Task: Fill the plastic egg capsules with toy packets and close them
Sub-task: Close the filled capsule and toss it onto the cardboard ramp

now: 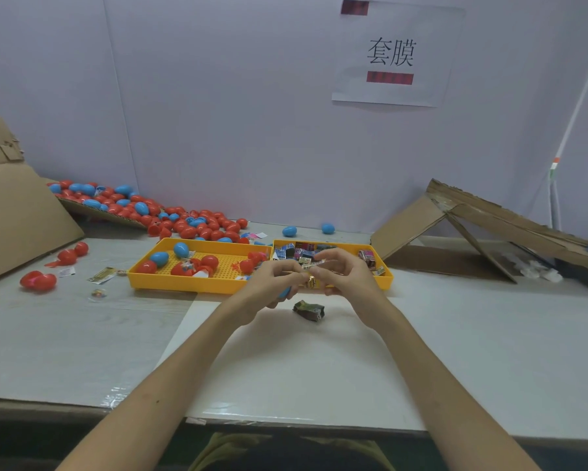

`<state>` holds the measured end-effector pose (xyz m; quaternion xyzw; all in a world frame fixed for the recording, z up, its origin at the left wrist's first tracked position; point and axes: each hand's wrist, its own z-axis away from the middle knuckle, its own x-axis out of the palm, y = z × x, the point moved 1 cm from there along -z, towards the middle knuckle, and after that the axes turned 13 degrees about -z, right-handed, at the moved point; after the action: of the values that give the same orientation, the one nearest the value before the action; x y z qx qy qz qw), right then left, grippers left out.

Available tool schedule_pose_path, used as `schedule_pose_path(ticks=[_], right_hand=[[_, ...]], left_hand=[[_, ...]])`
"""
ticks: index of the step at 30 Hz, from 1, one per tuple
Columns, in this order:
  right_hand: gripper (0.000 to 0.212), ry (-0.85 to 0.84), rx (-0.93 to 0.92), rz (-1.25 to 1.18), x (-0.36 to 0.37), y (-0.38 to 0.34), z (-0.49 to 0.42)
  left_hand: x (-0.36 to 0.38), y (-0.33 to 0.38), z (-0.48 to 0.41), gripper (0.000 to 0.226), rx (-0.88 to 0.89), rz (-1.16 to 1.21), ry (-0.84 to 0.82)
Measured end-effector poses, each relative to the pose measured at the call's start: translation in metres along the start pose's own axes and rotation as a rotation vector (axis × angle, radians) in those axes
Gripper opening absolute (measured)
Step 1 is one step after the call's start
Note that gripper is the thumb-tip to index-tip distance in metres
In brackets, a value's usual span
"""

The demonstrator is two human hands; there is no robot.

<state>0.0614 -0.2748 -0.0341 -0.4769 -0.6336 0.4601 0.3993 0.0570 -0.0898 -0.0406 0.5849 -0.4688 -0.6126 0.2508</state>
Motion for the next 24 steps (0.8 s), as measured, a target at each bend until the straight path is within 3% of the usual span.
schedule_pose_path(ticks=[5,17,24], right_hand=[[0.021,-0.032,0.085,-0.002,0.002,0.003,0.001],[0.001,0.022,-0.004,-0.013,0.000,0.003,0.001],[0.010,0.081,-0.068,0.020,0.002,0.003,0.002]], left_hand=[[-0.001,0.000,-0.001,0.024,0.054,-0.004,0.097],[0.000,-0.007,-0.006,0.023,0.065,-0.056,0.175],[0.001,-0.010,-0.009,0.023,0.063,-0.080,0.213]])
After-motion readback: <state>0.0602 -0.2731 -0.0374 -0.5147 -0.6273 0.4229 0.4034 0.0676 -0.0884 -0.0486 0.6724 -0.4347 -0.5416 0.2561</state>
